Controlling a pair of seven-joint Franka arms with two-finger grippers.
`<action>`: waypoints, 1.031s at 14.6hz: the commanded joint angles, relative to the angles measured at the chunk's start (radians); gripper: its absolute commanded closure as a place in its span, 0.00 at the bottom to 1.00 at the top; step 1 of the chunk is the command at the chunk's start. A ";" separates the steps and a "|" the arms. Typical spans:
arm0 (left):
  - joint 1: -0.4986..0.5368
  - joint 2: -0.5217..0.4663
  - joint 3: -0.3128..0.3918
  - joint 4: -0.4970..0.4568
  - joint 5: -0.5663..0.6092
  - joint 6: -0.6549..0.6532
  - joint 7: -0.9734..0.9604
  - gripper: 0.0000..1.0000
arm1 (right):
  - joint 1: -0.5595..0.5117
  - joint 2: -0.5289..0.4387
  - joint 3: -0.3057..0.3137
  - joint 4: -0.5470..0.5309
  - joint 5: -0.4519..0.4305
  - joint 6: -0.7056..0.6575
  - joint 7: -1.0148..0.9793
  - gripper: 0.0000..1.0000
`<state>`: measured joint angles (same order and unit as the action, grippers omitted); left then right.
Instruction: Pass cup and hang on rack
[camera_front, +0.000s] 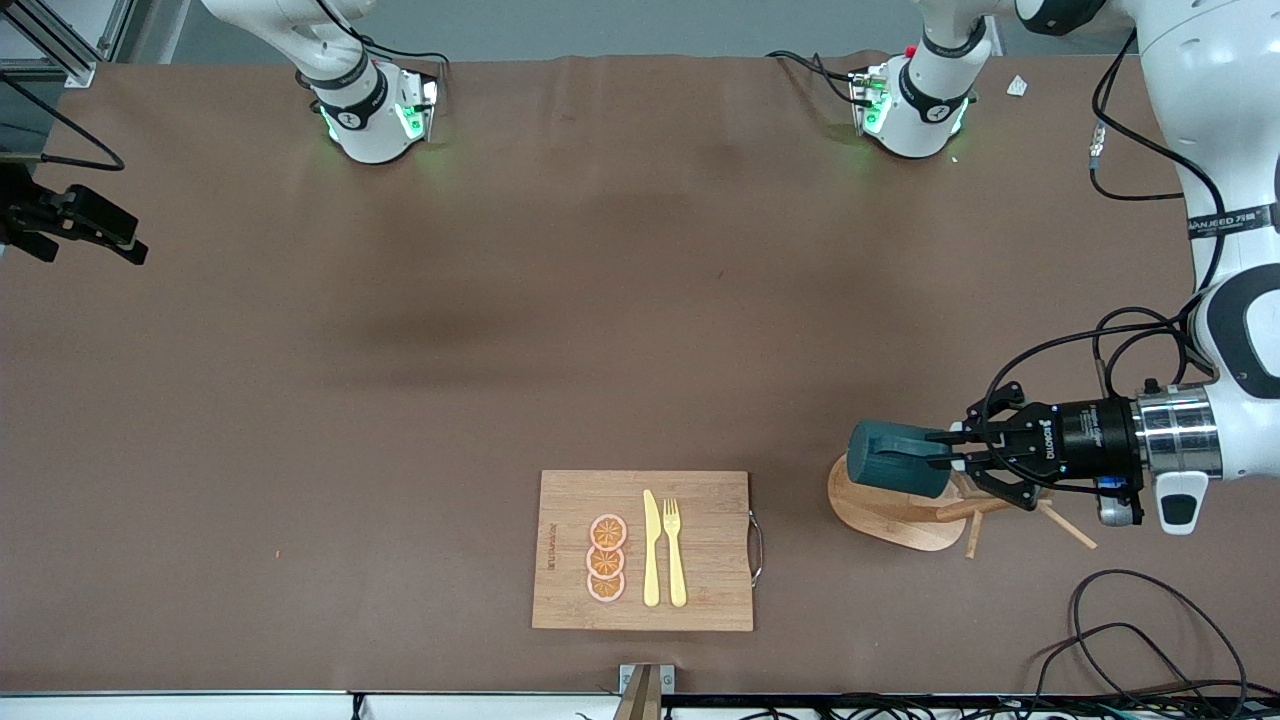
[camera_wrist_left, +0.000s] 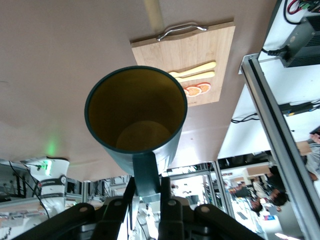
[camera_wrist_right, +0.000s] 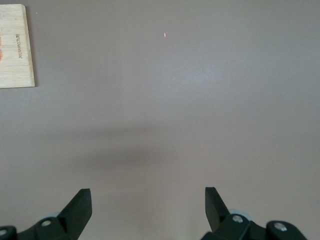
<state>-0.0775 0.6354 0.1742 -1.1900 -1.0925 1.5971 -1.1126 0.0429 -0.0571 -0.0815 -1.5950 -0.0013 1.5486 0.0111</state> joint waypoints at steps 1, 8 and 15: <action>0.047 0.033 -0.006 0.013 -0.088 -0.016 0.014 1.00 | -0.018 -0.013 0.016 -0.006 -0.016 -0.004 -0.005 0.00; 0.091 0.043 -0.005 0.016 -0.110 -0.003 0.017 1.00 | -0.017 -0.013 0.016 -0.006 -0.016 -0.005 -0.005 0.00; 0.153 0.061 -0.006 0.009 -0.236 -0.008 0.027 1.00 | -0.018 -0.013 0.016 -0.006 -0.016 -0.005 -0.005 0.00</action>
<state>0.0723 0.6856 0.1746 -1.1875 -1.2751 1.5970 -1.0924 0.0429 -0.0571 -0.0815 -1.5950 -0.0013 1.5484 0.0111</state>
